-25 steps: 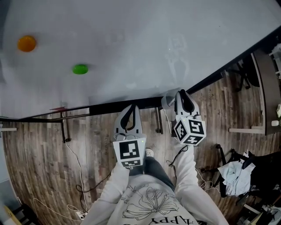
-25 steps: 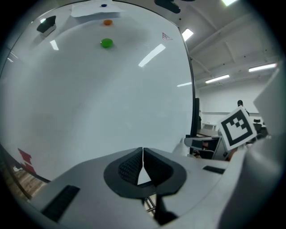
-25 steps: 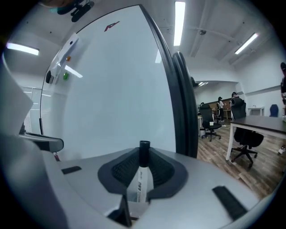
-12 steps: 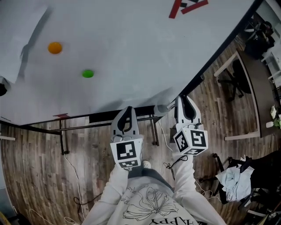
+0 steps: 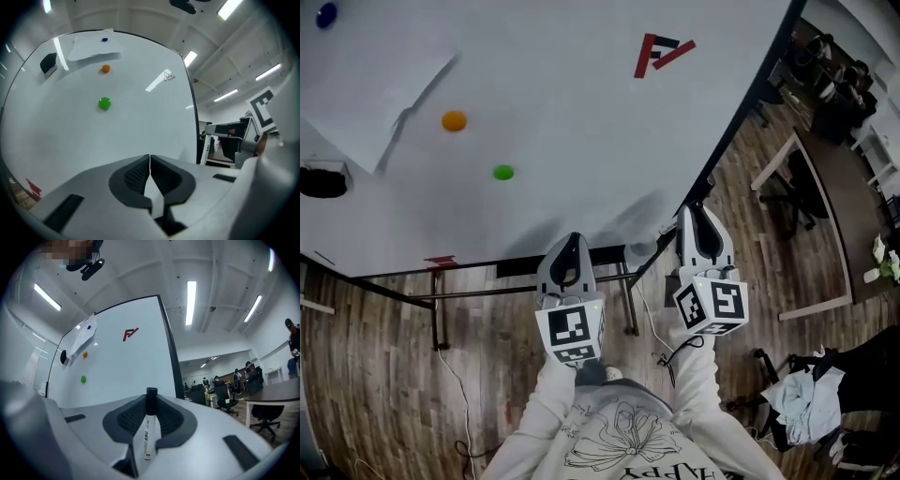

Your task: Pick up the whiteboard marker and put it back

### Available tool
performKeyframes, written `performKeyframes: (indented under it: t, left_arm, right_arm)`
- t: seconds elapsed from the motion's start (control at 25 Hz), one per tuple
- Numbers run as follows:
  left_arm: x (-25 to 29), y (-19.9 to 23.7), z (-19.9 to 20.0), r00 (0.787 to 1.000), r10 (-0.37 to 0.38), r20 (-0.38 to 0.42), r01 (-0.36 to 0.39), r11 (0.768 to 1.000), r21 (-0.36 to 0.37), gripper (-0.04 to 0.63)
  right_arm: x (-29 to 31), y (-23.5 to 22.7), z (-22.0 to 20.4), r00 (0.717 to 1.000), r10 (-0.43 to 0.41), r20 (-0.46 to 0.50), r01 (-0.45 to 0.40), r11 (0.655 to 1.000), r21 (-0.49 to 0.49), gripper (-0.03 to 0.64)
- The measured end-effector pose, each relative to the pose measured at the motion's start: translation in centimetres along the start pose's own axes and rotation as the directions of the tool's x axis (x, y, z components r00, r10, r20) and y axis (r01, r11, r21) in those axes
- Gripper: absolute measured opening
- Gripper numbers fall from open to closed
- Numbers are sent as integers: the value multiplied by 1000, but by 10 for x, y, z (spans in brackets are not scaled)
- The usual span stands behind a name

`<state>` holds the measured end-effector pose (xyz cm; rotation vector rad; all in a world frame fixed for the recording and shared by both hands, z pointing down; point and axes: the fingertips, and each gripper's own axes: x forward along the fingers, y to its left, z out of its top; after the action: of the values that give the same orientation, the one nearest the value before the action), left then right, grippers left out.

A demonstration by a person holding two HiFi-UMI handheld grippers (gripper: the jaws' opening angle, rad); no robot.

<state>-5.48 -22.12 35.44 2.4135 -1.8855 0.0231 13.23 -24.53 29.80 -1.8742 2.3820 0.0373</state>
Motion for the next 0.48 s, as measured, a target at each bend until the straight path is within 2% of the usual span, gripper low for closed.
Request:
performKeyframes:
  t: [0.48]
  left_arm:
    - [-11,-1,19,999,11,47,-12,1000,5,8]
  right_arm:
    - [-6,7,19,999,15,38,-16,1000,16,61]
